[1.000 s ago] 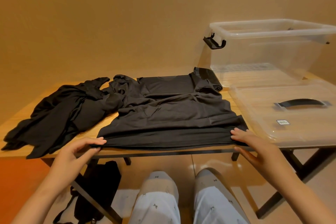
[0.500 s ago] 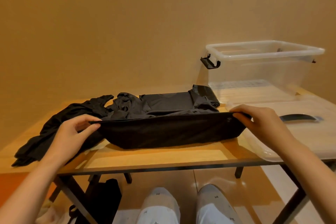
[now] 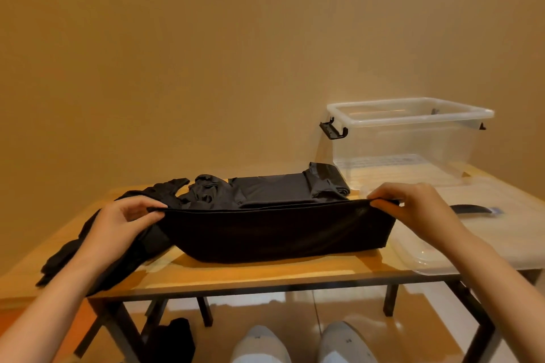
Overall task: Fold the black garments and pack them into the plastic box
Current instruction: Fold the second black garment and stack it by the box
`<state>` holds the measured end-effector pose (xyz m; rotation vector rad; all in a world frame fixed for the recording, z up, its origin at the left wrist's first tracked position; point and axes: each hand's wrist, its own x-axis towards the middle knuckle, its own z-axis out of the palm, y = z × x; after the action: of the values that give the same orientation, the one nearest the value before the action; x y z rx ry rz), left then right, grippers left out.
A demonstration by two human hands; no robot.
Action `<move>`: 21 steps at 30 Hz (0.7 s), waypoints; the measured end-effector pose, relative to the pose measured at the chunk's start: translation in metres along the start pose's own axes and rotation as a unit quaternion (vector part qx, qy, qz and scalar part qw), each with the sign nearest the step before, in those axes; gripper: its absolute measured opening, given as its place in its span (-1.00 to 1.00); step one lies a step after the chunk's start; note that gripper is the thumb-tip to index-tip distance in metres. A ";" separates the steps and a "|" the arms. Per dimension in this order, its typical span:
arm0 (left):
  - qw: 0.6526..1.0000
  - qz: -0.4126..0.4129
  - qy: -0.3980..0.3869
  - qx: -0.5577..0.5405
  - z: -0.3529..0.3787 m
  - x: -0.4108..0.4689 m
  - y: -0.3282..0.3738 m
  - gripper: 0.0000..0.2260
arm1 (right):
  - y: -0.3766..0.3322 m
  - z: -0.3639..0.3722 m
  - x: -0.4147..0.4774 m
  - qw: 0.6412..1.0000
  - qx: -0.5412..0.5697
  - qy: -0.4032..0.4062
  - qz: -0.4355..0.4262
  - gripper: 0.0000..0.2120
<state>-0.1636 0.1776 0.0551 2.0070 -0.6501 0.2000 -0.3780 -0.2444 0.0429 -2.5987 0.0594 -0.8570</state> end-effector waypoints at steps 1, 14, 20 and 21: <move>1.000 0.000 -0.010 0.006 0.002 0.000 0.003 -0.77 | -0.002 -0.001 0.002 1.000 -0.001 -0.004 -0.001 -0.82; 0.999 0.016 -0.011 -0.039 -0.034 -0.016 0.043 -0.81 | -0.037 -0.039 -0.004 0.990 0.006 0.126 -0.058 -0.83; 0.970 -0.044 -0.228 0.078 -0.035 -0.049 0.015 -0.81 | -0.018 -0.017 -0.040 0.988 -0.002 -0.136 0.067 -0.84; 0.968 -0.049 -0.234 0.072 -0.034 -0.052 0.013 -0.83 | -0.016 -0.013 -0.043 0.988 0.000 -0.135 0.068 -0.85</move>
<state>-0.2096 0.2203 0.0616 2.2416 -0.8447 -0.3043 -0.4221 -0.2279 0.0345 -2.6496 0.1582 -0.4515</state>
